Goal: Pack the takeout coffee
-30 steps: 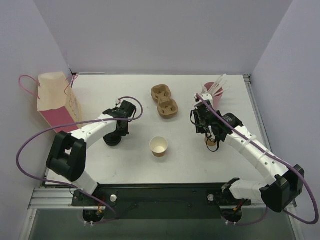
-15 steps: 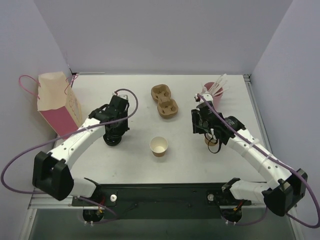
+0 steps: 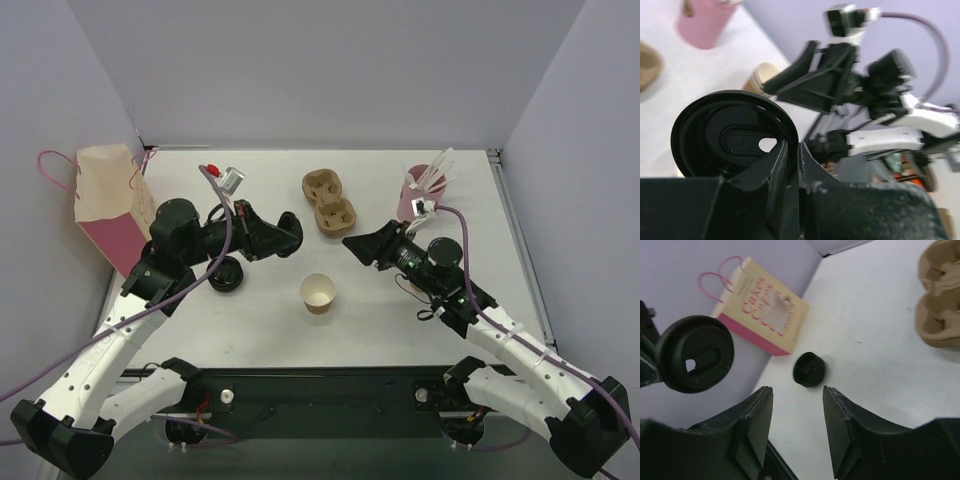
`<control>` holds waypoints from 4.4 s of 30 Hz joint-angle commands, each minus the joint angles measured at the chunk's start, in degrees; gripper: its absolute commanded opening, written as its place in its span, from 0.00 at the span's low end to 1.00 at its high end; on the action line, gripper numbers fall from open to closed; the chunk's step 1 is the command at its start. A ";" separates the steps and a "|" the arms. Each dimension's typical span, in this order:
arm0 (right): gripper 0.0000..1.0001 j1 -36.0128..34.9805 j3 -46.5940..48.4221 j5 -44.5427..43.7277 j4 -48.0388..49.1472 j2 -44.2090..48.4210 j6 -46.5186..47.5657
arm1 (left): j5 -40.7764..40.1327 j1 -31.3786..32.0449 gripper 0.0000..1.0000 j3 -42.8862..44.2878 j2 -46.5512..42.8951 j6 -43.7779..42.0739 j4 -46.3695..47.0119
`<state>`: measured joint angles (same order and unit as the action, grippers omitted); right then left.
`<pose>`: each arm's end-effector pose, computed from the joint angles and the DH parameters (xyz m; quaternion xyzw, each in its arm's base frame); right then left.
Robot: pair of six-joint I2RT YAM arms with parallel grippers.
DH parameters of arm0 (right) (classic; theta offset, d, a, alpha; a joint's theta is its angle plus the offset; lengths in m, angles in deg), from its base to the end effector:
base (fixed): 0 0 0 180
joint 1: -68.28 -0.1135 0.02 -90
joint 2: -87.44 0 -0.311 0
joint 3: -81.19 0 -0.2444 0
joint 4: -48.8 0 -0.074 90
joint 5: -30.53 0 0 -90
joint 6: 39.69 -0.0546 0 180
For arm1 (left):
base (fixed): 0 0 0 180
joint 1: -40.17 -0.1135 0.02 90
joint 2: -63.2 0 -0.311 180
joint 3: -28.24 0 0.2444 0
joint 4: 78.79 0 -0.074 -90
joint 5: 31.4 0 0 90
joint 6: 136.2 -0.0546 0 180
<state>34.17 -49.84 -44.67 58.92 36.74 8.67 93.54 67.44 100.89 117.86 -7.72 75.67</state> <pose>0.1518 0.1196 0.3653 -0.0547 0.6530 0.5273 0.5408 0.1548 -0.1150 0.4271 0.1268 0.7333 -0.5309 0.4054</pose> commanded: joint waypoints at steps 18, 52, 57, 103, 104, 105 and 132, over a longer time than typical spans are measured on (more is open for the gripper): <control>0.44 -2.63 -0.84 23.69 52.04 -14.52 -13.02 | 17.80 -0.28 0.11 -13.17 -3.77 24.80 40.86; 0.38 -10.98 1.71 19.73 45.89 -11.17 -5.11 | 13.67 -0.20 0.11 -15.28 -3.06 20.76 41.04; 0.38 -11.68 2.76 19.03 47.20 -12.93 -4.67 | 13.75 -0.20 0.11 -16.07 -3.24 21.20 41.92; 0.00 -20.03 44.50 -14.63 -63.97 -34.97 24.60 | -41.35 -2.22 0.97 -10.79 -27.84 -21.07 -19.69; 0.00 -20.99 46.69 -16.55 -65.72 -36.13 24.60 | -41.88 -2.22 0.97 -11.49 -28.63 -21.25 -20.04; 0.00 -21.26 47.58 -16.65 -66.43 -37.36 24.60 | -42.66 -2.22 0.97 -12.81 -29.77 -21.43 -20.22; 0.00 -28.21 69.20 -20.87 -82.17 -59.60 25.48 | -54.54 -2.39 0.97 -13.87 -42.70 -20.81 -20.22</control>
<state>6.61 16.10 -63.44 -16.94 -20.96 33.76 40.47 65.47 86.94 75.45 -28.73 54.99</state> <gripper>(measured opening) 0.054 0.968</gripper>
